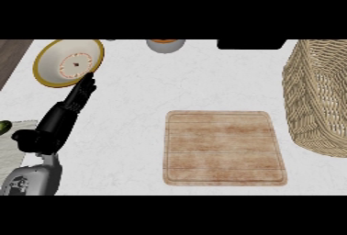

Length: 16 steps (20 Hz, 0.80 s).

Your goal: Pick the bell pepper from the cutting board and place it in the basket

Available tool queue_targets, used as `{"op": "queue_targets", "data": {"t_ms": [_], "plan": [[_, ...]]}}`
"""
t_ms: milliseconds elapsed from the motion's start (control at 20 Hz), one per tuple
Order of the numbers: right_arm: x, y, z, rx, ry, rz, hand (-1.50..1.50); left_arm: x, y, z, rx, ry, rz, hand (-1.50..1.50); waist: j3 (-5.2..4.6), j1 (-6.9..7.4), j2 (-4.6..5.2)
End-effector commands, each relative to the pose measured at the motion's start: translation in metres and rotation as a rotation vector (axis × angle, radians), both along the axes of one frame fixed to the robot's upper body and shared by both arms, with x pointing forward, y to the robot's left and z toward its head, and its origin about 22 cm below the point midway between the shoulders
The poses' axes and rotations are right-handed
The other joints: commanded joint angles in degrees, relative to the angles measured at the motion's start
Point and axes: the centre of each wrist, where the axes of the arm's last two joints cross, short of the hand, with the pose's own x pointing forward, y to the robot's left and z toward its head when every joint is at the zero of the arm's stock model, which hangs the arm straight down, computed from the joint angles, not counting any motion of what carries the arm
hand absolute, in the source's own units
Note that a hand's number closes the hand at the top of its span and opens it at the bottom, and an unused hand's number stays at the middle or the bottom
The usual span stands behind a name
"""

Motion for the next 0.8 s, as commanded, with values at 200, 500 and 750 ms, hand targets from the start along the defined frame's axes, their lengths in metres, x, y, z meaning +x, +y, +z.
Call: {"op": "queue_targets", "data": {"t_ms": [200,500,750], "plan": [[0.029,-0.039,-0.045,-0.042,-0.021,-0.035,1.5,0.013,-0.018,-0.002,0.0,0.008,0.0,0.0,0.02,0.01,0.07],[0.034,-0.065,-0.059,-0.102,-0.058,-0.049,1.5,0.0,0.006,-0.006,-0.003,0.012,-0.013,0.0,0.01,0.14,0.0],[0.025,-0.092,-0.082,0.061,-0.202,-0.148,1.5,0.002,0.003,-0.012,-0.004,-0.015,0.007,0.0,0.05,-0.01,0.04]]}}
